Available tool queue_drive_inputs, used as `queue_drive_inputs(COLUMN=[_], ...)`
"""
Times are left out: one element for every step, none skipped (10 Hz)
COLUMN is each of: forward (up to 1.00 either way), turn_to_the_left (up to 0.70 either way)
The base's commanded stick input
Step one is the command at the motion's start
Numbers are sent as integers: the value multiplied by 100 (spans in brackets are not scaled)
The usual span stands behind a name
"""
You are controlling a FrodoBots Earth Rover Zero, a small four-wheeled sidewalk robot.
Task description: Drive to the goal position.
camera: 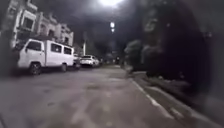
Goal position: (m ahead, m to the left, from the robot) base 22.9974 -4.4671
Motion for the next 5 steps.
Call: queue_drive_inputs(forward=[50, 50, 50, 50, 50], turn_to_the_left=[0, 0, 0, 0, 0])
